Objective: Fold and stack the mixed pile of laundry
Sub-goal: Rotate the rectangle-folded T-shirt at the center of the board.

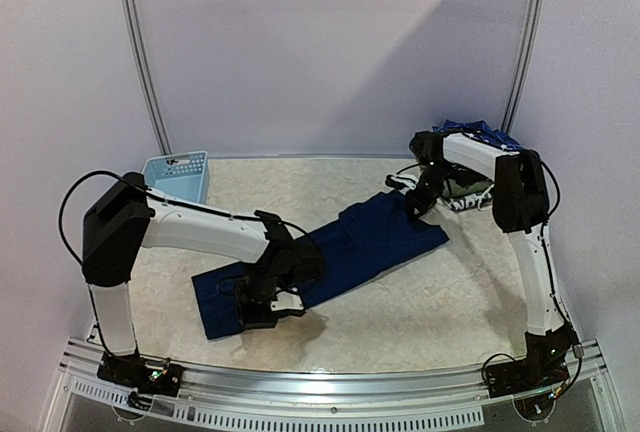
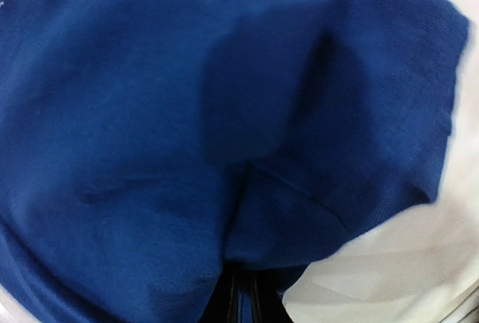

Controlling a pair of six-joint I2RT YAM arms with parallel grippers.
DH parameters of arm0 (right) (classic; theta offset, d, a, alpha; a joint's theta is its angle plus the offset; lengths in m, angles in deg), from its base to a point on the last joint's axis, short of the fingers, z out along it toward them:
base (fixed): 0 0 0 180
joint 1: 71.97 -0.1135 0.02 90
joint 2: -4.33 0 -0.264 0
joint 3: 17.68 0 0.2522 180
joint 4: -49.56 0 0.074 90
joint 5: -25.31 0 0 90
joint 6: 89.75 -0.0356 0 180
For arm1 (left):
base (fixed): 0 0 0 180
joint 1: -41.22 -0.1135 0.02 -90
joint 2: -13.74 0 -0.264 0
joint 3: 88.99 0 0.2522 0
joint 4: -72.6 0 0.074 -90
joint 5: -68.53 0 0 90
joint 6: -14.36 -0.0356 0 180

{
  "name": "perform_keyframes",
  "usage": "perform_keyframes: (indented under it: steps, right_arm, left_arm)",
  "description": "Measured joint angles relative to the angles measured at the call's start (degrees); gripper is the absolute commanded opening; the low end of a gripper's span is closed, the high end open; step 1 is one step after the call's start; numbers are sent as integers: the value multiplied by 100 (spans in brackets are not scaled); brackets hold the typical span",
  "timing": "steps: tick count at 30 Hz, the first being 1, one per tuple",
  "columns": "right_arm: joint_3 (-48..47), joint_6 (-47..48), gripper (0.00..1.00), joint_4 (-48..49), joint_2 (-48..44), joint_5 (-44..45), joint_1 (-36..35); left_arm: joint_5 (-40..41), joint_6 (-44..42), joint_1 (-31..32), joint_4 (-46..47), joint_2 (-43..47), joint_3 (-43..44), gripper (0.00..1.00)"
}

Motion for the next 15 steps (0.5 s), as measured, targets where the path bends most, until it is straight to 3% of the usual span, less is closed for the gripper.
perform_keyframes:
  steps: [5,9,15]
  right_arm:
    - [-1392,221,11,146,778,354,-212]
    - [-1676,505,15,761,990,791,-404]
    - [-1773,898,39,1853,1147,1204,-645]
  left_arm:
    - [-256,-11,291,-151,-74,527,0]
    - [-498,-94,562,-177,-439,1351,2]
    - [-678,-216,785,-219,-1086,2284,30]
